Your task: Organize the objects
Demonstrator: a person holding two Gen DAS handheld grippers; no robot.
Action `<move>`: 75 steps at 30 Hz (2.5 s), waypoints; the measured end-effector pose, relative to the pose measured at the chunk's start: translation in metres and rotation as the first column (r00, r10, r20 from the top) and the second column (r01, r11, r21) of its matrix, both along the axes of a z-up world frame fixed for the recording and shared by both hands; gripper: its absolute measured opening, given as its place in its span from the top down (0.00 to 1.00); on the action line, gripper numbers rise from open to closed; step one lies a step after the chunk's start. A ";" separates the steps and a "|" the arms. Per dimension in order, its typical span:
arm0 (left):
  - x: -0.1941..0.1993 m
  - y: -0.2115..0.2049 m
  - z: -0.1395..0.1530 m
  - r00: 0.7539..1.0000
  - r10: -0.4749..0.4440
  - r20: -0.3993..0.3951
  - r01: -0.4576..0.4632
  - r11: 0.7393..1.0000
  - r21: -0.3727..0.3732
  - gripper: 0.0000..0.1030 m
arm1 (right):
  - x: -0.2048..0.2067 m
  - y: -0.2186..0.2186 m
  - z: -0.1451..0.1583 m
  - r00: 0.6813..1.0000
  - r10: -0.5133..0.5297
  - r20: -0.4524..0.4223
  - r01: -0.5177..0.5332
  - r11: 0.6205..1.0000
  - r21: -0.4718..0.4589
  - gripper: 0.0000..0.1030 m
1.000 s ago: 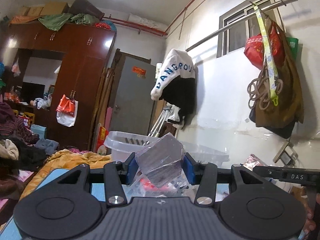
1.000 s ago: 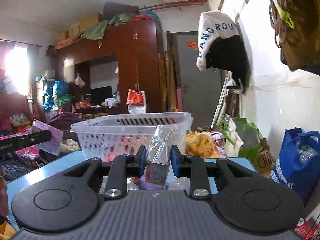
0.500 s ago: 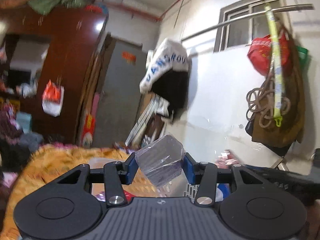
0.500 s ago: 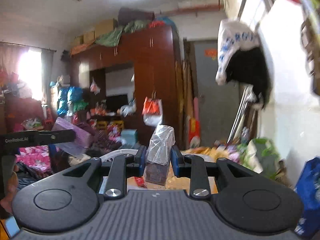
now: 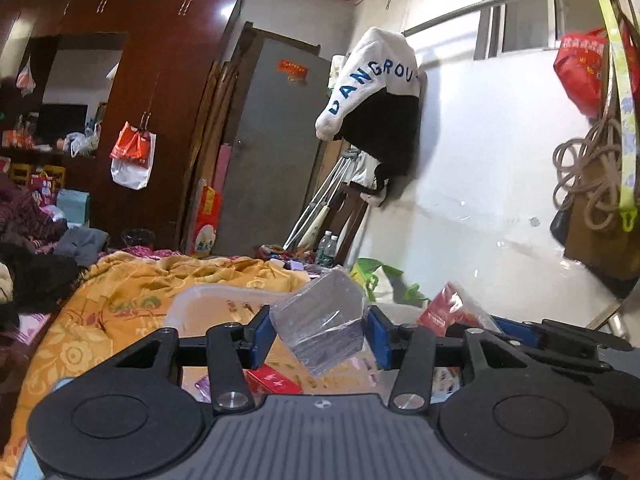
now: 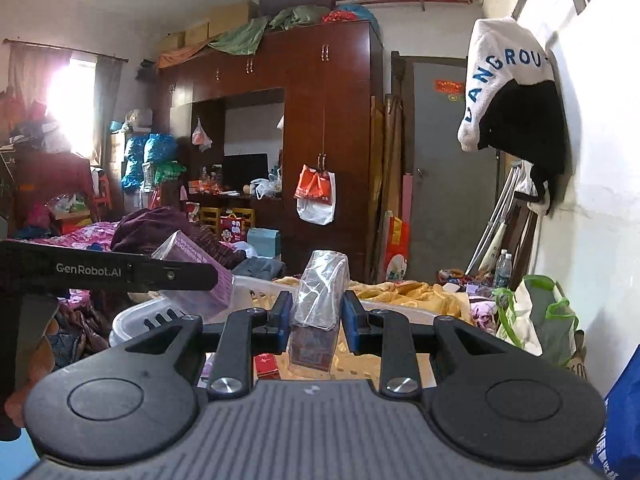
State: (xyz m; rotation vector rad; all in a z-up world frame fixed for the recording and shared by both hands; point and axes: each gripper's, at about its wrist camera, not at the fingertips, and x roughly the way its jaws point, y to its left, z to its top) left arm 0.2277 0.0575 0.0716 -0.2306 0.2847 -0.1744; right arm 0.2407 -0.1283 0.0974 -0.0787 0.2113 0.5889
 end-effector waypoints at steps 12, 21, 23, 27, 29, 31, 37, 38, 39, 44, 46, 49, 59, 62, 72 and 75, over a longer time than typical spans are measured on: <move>-0.104 0.008 -0.024 0.997 -0.018 0.078 0.015 0.999 0.033 0.21 | -0.079 -0.064 -0.033 0.992 -0.080 -0.101 0.093 0.986 0.137 0.00; -0.204 -0.015 -0.086 0.989 -0.101 0.103 0.097 0.994 0.050 0.21 | -0.165 -0.093 -0.089 0.990 -0.048 -0.130 0.066 0.987 0.144 0.01; -0.212 -0.021 -0.090 0.988 -0.107 0.111 0.101 0.993 0.059 0.21 | -0.175 -0.087 -0.088 0.994 -0.018 -0.103 0.033 0.989 0.145 0.04; -0.212 -0.039 -0.100 0.984 -0.151 0.099 0.141 0.985 0.103 0.21 | -0.175 -0.067 -0.087 0.999 0.016 -0.049 -0.011 0.995 0.098 0.10; -0.207 -0.046 -0.107 0.986 -0.147 0.084 0.136 0.982 0.133 0.21 | -0.169 -0.063 -0.090 0.997 0.041 -0.071 -0.034 0.995 0.097 0.13; -0.201 -0.051 -0.114 0.988 -0.140 0.060 0.130 0.980 0.151 0.21 | -0.165 -0.062 -0.095 0.995 0.052 -0.088 -0.044 0.994 0.098 0.13; -0.203 -0.052 -0.124 0.991 -0.111 0.069 0.096 0.976 0.195 0.52 | -0.170 -0.051 -0.100 0.994 0.070 -0.084 -0.061 0.993 0.096 0.13; -0.205 -0.050 -0.124 0.992 -0.103 0.078 0.086 0.977 0.196 0.53 | -0.171 -0.046 -0.100 0.994 0.079 -0.069 -0.073 0.994 0.083 0.13; -0.206 -0.047 -0.124 0.992 -0.095 0.087 0.076 0.978 0.196 0.53 | -0.172 -0.043 -0.102 0.995 0.081 -0.061 -0.076 0.995 0.070 0.13; -0.209 -0.031 -0.121 0.993 -0.071 0.097 0.052 0.981 0.187 0.53 | -0.163 -0.026 -0.105 0.995 0.086 -0.058 -0.082 0.995 0.061 0.12; -0.209 -0.025 -0.121 0.993 -0.067 0.098 0.048 0.982 0.184 0.53 | -0.159 -0.019 -0.104 0.996 0.072 -0.057 -0.070 0.997 0.034 0.12; -0.208 -0.021 -0.121 0.993 -0.067 0.098 0.049 0.983 0.177 0.53 | -0.159 -0.015 -0.108 0.996 0.054 -0.068 -0.053 0.998 0.016 0.27; -0.208 -0.025 -0.124 0.991 -0.088 0.104 0.069 0.983 0.171 0.52 | -0.172 -0.027 -0.099 0.995 0.094 -0.033 -0.093 0.995 0.029 0.59; -0.208 -0.025 -0.124 0.991 -0.088 0.104 0.070 0.983 0.171 0.52 | -0.175 -0.030 -0.094 0.995 0.097 -0.017 -0.096 0.995 0.034 0.66; -0.210 -0.025 -0.121 0.989 -0.092 0.118 0.072 0.985 0.159 0.52 | -0.179 -0.039 -0.077 0.997 0.072 0.043 -0.074 0.995 0.066 0.69; -0.208 -0.026 -0.120 0.989 -0.092 0.114 0.074 0.986 0.152 0.52 | -0.176 -0.042 -0.075 0.997 0.053 0.049 -0.056 0.996 0.067 0.70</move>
